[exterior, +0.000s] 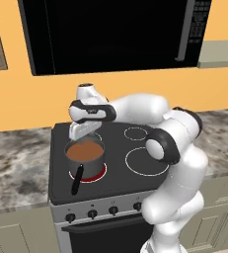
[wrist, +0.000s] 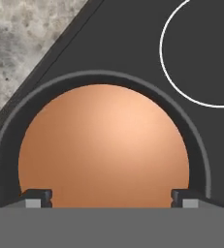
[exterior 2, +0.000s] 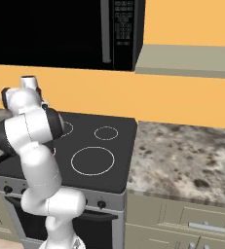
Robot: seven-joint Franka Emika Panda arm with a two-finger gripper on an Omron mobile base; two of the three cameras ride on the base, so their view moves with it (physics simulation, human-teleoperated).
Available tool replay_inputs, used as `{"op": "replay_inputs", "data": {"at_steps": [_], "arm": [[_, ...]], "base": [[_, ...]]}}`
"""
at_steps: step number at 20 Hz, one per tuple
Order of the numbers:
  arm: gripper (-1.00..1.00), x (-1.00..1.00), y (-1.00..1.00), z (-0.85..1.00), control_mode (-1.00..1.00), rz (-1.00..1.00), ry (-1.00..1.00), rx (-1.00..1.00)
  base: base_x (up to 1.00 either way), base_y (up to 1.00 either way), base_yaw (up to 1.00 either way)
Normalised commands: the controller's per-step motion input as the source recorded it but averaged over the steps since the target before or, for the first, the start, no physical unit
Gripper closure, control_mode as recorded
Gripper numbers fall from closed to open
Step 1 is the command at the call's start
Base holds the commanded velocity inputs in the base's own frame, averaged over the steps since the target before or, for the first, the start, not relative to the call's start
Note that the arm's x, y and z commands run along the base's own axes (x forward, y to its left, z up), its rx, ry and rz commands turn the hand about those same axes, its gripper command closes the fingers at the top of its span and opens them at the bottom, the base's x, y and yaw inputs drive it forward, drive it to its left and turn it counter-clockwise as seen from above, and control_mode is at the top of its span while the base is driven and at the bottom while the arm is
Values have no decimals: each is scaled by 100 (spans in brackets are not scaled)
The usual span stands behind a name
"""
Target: Pick up the sugar cube(s) and place them in the saucepan with hot chocolate.
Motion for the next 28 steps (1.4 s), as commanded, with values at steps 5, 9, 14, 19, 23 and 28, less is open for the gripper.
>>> {"op": "replay_inputs", "data": {"at_steps": [5,9,14,19,23,28], "arm": [[-100,-27,-6,69,-100,0,-13,0],[-100,-30,-14,28,-100,0,-18,2],[-100,0,-19,4,-100,0,-7,1],[-100,-4,-28,10,-100,0,-8,3],[-100,-23,-13,28,-100,5,-6,6],[-100,-49,-43,21,-100,4,-8,12]], "base": [[0,0,0],[0,0,0],[0,0,0],[0,0,0],[0,0,0],[0,0,0]]}}
